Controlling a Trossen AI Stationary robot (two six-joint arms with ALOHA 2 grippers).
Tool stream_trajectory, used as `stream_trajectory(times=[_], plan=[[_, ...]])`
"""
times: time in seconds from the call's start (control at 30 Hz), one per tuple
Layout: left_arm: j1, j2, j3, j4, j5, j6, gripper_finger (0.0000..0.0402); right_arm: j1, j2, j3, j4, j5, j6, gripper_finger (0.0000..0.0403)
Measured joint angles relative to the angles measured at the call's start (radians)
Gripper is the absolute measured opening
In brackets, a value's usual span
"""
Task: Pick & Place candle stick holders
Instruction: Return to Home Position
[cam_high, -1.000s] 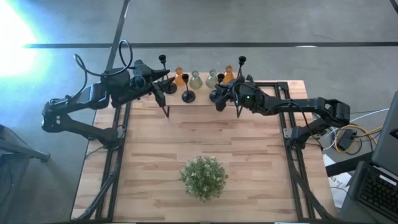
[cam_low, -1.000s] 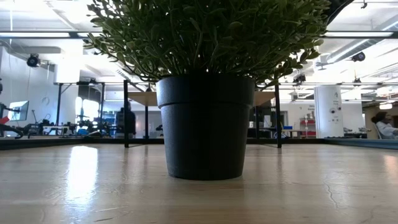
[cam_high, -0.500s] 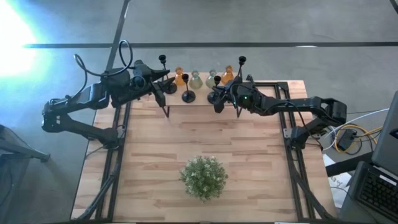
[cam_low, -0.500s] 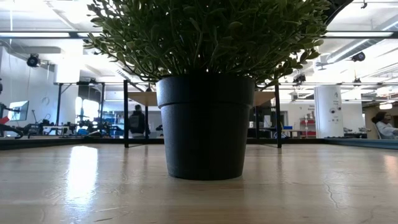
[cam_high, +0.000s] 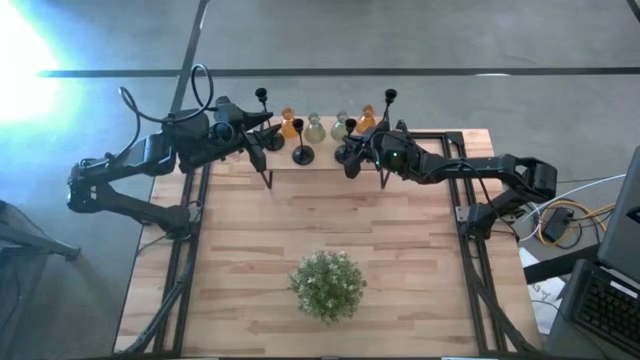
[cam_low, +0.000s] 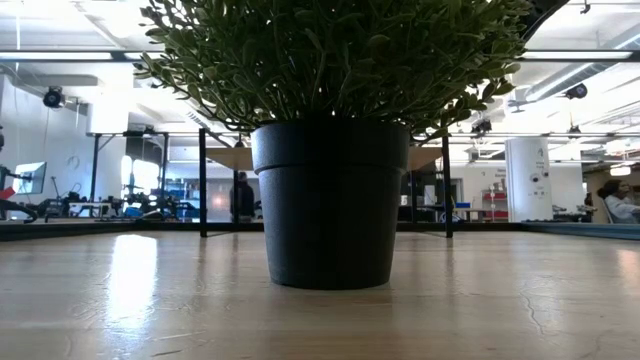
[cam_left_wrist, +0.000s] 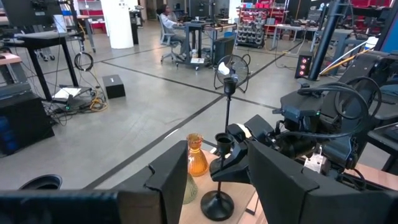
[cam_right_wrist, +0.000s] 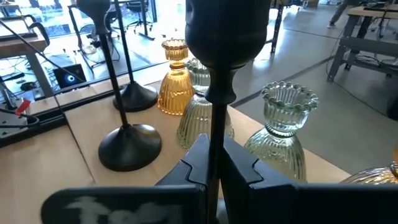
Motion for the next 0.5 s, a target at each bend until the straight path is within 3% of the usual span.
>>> stream_trajectory(times=[0.37, 0.5], plan=[[0.000, 0.000, 0.000, 0.000, 0.000, 0.000, 0.0174, 0.000, 0.000, 0.000, 0.001, 0.001, -0.001, 0.0015], [0.000, 0.000, 0.000, 0.000, 0.000, -0.004, 0.0174, 0.000, 0.000, 0.000, 0.000, 0.001, -0.012, 0.0038]])
